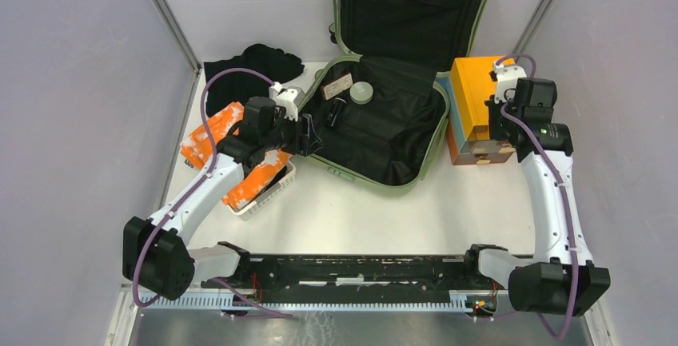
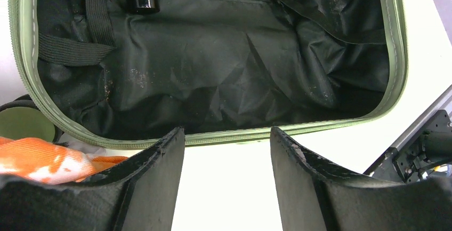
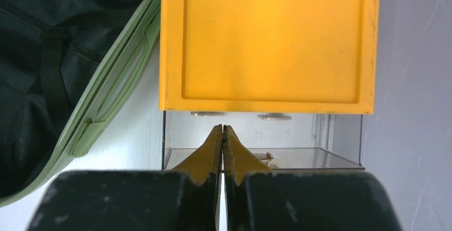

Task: Open, take out, and arrange the luggage
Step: Open the drawer in the storage box.

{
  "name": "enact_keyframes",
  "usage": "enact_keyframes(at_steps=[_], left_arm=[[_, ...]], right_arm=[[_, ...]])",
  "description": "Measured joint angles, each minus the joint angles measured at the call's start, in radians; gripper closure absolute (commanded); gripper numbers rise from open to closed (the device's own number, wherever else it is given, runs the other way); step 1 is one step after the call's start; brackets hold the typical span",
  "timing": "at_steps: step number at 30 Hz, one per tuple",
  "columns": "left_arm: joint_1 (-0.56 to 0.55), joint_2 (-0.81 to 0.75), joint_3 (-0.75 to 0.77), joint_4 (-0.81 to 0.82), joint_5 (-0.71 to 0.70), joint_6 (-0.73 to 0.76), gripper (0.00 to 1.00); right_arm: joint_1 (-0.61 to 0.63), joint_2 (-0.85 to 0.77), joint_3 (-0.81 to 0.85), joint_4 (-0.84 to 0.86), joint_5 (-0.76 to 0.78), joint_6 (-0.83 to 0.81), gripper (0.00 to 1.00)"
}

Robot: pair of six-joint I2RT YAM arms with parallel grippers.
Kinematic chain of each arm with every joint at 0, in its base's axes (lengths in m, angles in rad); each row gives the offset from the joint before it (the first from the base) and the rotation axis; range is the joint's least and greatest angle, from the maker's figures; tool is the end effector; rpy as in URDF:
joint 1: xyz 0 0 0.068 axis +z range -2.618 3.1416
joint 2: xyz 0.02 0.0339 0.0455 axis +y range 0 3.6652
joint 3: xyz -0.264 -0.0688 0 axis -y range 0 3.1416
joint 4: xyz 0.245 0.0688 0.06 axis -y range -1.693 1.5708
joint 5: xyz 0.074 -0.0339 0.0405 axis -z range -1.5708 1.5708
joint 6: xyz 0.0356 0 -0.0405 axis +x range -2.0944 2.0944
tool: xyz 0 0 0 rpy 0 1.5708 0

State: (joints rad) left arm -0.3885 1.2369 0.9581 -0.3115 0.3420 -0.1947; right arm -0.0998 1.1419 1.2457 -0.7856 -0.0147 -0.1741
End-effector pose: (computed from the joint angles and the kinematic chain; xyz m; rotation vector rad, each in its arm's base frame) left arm 0.2499 -0.1152 0.2933 0.4143 2.1681 -0.7008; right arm 0.2317 -0.0227 0.3696 -0.0917 2.2539 -0.1303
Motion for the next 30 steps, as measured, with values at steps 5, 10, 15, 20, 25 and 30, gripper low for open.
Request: enact_keyframes(at_steps=[5, 10, 15, 20, 25, 30], left_arm=[[0.0, 0.0, 0.0, 0.0, -0.001, 0.01, 0.34], [0.0, 0.0, 0.0, 0.0, -0.001, 0.015, 0.34], [0.0, 0.0, 0.0, 0.0, -0.003, 0.023, 0.34], [0.0, 0.0, 0.0, 0.0, -0.005, 0.024, 0.34], [0.0, 0.0, 0.0, -0.001, -0.006, 0.025, 0.34], [0.0, -0.002, 0.0, -0.001, -0.015, 0.025, 0.34]], right_arm=[[0.004, -0.004, -0.013, -0.017, 0.017, -0.004, 0.94], [0.006, -0.012, -0.035, -0.017, 0.035, -0.007, 0.93], [0.007, 0.002, -0.065, -0.016, 0.042, -0.008, 0.93], [0.009, -0.002, -0.066, -0.018, 0.048, -0.008, 0.93], [0.016, -0.004, -0.066, -0.035, 0.053, -0.008, 0.93], [0.035, -0.004, -0.065, -0.054, 0.071, -0.007, 0.93]])
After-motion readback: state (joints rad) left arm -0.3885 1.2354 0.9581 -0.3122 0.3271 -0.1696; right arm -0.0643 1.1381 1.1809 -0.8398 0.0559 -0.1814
